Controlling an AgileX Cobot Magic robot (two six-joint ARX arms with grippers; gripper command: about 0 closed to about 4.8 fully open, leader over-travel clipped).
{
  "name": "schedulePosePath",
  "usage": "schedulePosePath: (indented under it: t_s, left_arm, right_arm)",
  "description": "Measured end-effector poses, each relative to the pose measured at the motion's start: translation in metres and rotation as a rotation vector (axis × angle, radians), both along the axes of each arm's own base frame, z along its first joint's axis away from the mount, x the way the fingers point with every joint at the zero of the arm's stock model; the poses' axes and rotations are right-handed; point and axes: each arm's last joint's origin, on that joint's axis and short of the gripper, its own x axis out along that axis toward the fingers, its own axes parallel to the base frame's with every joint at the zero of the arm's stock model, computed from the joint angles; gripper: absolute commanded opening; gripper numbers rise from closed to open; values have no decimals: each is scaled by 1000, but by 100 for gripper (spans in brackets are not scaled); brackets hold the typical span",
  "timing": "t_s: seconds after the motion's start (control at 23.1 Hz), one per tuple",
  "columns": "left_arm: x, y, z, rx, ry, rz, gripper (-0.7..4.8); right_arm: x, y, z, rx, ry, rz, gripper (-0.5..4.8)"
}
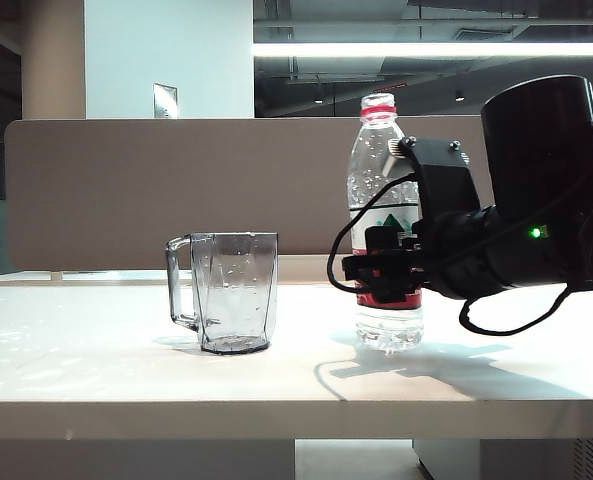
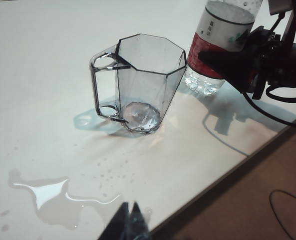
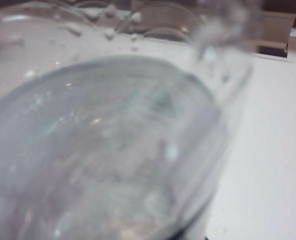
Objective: Pick up the mineral water bottle on the table and pour water into the mug until it's half full.
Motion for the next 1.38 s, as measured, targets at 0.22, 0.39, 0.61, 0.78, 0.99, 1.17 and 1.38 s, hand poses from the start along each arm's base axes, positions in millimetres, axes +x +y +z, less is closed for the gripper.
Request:
schedulePosePath:
  t_s: [0.22,0.39,0.61,0.78,0.99,1.17,1.38]
  left_arm:
    - [0,0,0,0,0,0,-5]
    - [0,0,0,0,0,0,-5]
    - [0,0,0,0,0,0,-5]
    - [0,0,0,0,0,0,-5]
    - [0,0,0,0,0,0,-5]
    - [0,0,0,0,0,0,-5]
    - [0,0,0,0,0,0,-5]
  right_arm:
    - [-1,0,4,-81,-22,21,228]
    - [5,3,14,-236,-25,48,228]
    - [19,9,28,-514,-41,49,229]
    - [28,9,37,-765,-118,-31,229]
    - [34,10,45,-995,-186,-86,229]
    - [35,10,49,-1077,-228,-96,229]
    - [35,10,52,-1208,-288,-77,229]
